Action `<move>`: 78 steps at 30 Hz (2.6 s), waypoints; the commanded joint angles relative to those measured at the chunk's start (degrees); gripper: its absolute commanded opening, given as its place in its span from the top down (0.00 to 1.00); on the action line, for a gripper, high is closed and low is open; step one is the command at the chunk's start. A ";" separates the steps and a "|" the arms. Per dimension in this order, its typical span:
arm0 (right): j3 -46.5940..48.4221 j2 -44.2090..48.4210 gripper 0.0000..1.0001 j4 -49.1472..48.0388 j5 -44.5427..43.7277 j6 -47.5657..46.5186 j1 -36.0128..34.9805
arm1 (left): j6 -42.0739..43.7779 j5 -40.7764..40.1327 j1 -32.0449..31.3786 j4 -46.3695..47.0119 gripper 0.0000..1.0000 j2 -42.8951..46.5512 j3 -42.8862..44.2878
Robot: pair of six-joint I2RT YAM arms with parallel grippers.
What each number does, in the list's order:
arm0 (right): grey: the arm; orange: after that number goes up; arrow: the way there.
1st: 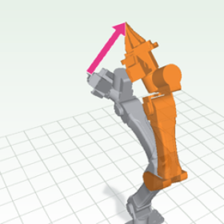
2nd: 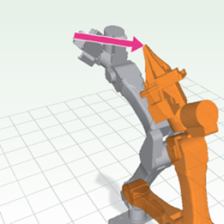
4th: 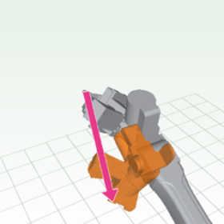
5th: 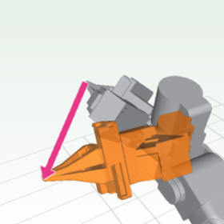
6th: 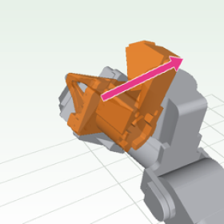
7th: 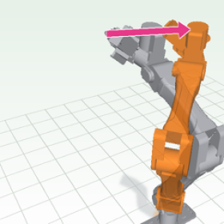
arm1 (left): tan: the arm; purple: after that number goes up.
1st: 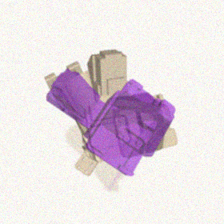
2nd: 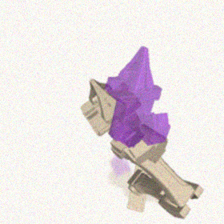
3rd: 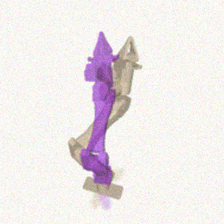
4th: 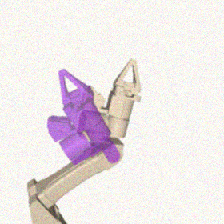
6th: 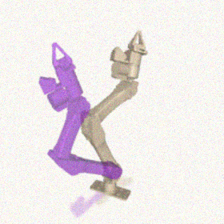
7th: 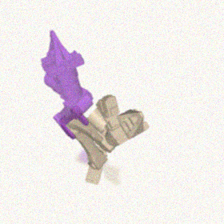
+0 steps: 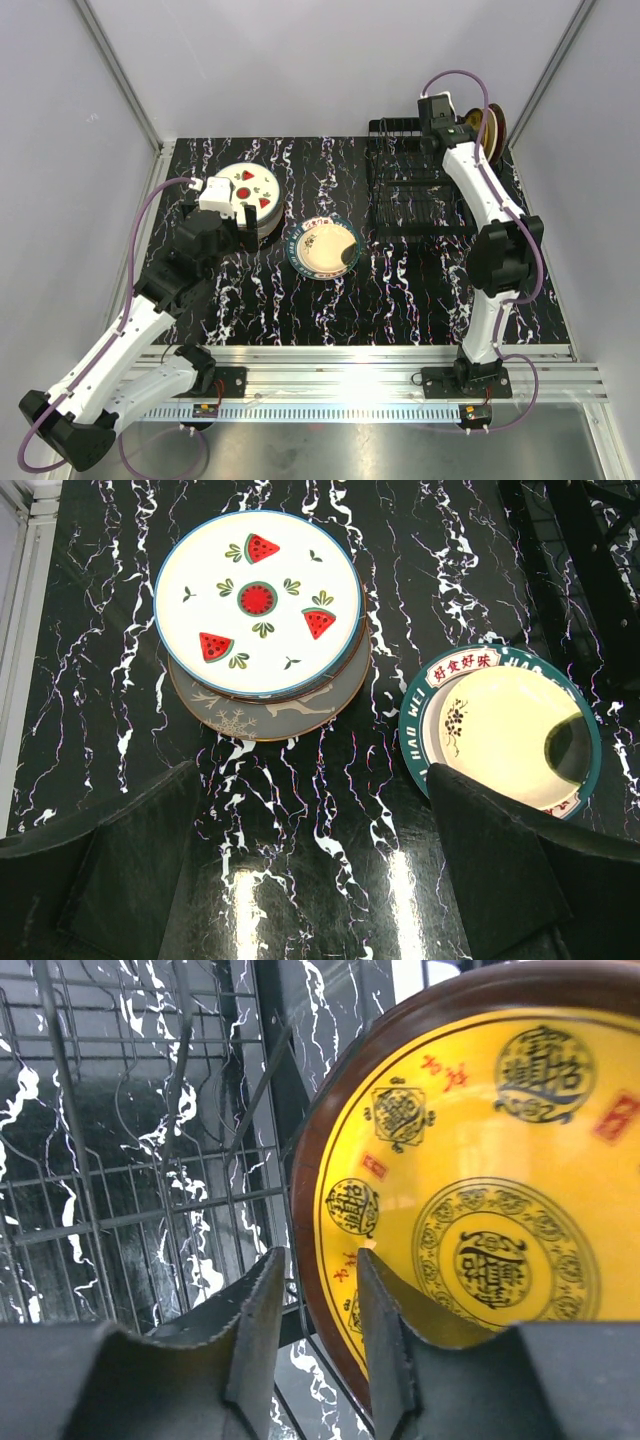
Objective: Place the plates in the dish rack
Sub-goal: Insert the plate into the dish rack, then grab a plate with the right arm
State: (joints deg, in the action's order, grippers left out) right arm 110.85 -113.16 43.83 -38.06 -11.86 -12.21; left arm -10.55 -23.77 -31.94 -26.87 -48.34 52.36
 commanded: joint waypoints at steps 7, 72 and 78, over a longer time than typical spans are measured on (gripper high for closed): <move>7.45 -0.48 0.53 3.45 0.54 3.42 0.43 | 0.26 -0.66 -0.31 2.35 0.01 1.31 1.25; 7.58 22.80 0.51 6.53 33.30 11.50 -2.55 | 1.23 -5.40 -0.49 2.79 0.01 1.58 0.82; -15.69 37.47 0.52 -5.84 48.69 19.65 -6.06 | 1.67 -10.58 -0.49 3.76 0.01 2.28 0.20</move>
State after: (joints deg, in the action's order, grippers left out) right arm 104.40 -79.79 46.00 -0.23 2.04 -16.01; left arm -9.85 -29.54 -32.18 -26.74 -47.24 52.36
